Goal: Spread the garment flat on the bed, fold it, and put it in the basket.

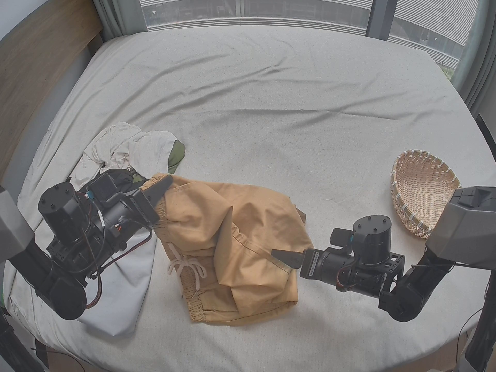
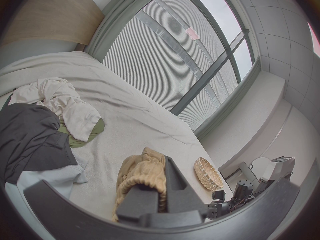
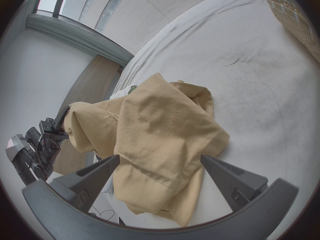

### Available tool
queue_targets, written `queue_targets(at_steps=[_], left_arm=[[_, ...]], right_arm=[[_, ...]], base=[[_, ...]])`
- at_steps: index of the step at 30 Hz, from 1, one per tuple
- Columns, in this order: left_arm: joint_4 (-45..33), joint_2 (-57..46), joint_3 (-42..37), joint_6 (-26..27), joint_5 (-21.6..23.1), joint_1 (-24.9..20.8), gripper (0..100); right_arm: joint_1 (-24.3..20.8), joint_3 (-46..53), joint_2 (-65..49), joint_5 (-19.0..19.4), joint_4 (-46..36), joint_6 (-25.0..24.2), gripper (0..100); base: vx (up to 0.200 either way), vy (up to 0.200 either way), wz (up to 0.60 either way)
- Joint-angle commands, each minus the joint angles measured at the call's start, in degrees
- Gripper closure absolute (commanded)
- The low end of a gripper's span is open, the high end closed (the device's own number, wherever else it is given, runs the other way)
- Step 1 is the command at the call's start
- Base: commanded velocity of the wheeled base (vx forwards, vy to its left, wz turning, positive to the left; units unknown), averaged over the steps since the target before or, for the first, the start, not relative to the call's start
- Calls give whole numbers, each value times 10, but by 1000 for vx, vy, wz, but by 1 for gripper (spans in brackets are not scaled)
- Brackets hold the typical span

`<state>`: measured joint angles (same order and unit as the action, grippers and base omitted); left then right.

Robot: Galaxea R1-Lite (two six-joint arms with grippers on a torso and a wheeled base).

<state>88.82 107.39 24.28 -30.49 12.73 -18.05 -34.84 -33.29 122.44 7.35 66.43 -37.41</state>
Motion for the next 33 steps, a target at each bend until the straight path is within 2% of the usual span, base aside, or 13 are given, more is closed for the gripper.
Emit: queue_targets(at_steps=[1, 17, 22, 26, 33], left_arm=[[-1, 1, -1, -1, 0, 13, 100], [0, -1, -8, 0, -1, 17, 100], [0, -1, -9, -1, 0, 17, 100], [0, -1, -11, -1, -1, 17, 100], [0, -1, -13, -1, 0, 17, 100]], right_arm=[[-6, 21, 16, 0, 2, 1, 0], [-41, -5, 39, 0, 2, 1, 0], [-42, -8, 61, -1, 5, 0, 0], [-37, -11, 57, -23, 11, 2, 0], [-26, -5, -5, -23, 6, 1, 0]], base=[[0, 0, 0], [0, 0, 0], [0, 0, 0], [0, 0, 0], [0, 0, 0]])
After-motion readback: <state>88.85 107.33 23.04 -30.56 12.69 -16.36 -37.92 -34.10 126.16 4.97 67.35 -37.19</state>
